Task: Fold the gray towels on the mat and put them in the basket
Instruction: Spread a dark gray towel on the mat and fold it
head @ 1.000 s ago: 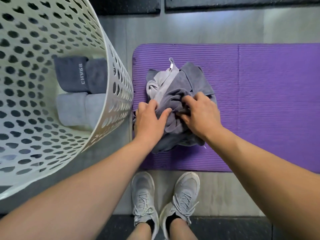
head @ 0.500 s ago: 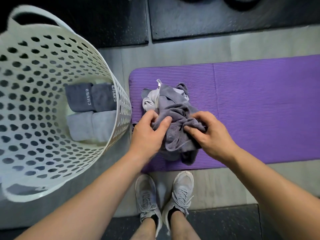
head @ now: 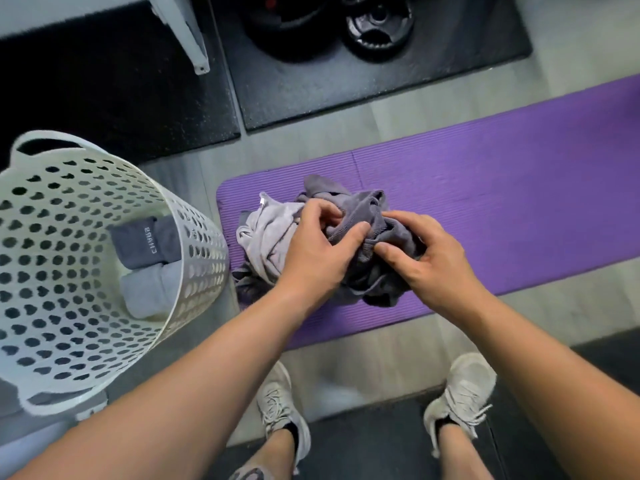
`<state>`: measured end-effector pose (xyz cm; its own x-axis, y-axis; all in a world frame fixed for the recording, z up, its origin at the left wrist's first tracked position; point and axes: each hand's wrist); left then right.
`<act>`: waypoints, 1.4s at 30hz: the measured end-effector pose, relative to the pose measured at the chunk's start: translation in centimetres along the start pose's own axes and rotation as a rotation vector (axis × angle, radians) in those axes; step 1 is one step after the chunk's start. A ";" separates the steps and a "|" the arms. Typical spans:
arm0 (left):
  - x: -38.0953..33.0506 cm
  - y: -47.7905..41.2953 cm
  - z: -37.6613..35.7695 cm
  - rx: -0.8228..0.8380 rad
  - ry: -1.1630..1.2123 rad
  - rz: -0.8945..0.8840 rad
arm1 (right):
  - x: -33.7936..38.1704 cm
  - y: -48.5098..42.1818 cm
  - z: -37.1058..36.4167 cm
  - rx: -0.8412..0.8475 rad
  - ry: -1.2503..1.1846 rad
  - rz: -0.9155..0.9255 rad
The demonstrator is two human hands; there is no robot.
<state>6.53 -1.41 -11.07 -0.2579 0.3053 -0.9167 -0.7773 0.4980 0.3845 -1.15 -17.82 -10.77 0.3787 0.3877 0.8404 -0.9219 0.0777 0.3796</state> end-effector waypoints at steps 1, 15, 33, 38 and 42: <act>-0.5 -0.5 -1.7 0.000 0.043 0.014 | -0.8 0.3 1.3 -0.019 -0.004 -0.006; -0.5 -11.6 -29.5 -0.046 0.192 0.163 | -18.5 1.6 22.9 0.053 0.121 -0.121; 5.8 -31.3 -45.4 0.222 0.155 0.123 | -37.4 -6.6 34.3 -0.181 0.283 -0.227; 13.4 -36.4 -44.4 0.201 -0.257 0.309 | -45.4 -12.1 30.6 0.111 0.280 -0.232; 17.5 -38.7 -44.5 0.176 -0.584 0.517 | -50.0 -15.5 31.1 0.222 0.265 -0.109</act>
<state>6.53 -51.46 -46.81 -0.1808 0.8840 -0.4312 -0.5270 0.2831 0.8013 -3.28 -66.94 -46.64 0.4127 0.6153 0.6717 -0.8261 -0.0579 0.5606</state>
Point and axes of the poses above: each hand's wrist, its own y-axis away from the middle knuckle, its own z-axis out of the back of the hand, x = y × z, and after that the axes turned 13 degrees about x, right-handed
